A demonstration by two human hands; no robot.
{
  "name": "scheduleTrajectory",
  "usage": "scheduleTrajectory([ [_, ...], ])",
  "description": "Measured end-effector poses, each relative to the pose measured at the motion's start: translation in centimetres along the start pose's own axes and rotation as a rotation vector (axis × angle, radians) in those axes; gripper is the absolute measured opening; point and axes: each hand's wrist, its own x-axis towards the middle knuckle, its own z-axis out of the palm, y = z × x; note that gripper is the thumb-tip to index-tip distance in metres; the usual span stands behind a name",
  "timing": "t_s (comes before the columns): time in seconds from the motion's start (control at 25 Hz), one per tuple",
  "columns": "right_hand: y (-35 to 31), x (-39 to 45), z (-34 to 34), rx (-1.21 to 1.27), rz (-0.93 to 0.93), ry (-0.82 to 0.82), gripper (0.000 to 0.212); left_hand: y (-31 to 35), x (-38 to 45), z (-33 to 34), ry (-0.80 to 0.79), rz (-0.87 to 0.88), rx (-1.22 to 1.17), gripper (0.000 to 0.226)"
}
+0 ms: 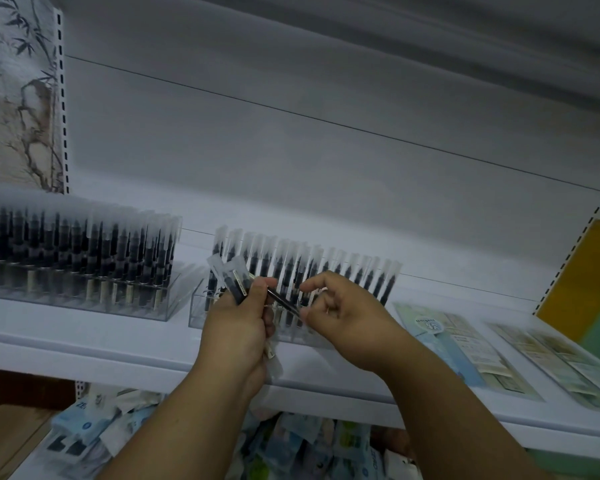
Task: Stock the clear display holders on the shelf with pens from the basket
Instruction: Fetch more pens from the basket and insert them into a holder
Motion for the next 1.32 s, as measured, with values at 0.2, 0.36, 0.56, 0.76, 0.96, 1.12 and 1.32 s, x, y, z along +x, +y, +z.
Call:
scheduleTrajectory([
  [0.2, -0.2, -0.5, -0.9, 0.602, 0.112, 0.255, 0.011, -0.1, 0.1, 0.9, -0.024, -0.061, -0.208, 0.019],
  [0.36, -0.8, 0.3, -0.5, 0.912, 0.041, 0.481, 0.018, -0.2, -0.2, 1.8, -0.066, -0.137, -0.196, 0.025],
  [0.56, -0.8, 1.0, -4.5, 0.172, 0.020, 0.757, 0.027, 0.0, 0.0, 1.2, -0.085, -0.183, -0.202, 0.030],
  [0.76, -1.6, 2.9, -6.1, -0.251, -0.054, 0.580, 0.027, -0.5, -0.1, 1.0, -0.120, -0.226, -0.163, 0.030],
  [0.96, -1.8, 4.5, -5.6, -0.379, -0.049, 0.359, 0.031, -0.4, -0.1, 1.7, -0.157, -0.226, -0.152, 0.028],
  [1.12, -0.3, 5.5, -3.7, -0.383, -0.040, 0.383, 0.022, 0.0, -0.4, 2.0, -0.194, -0.250, -0.119, 0.035],
  [1.32, 1.5, 5.1, -1.5, -0.170, -0.179, 0.631, 0.019, 0.0, -0.6, 1.4, -0.254, -0.308, -0.026, 0.036],
])
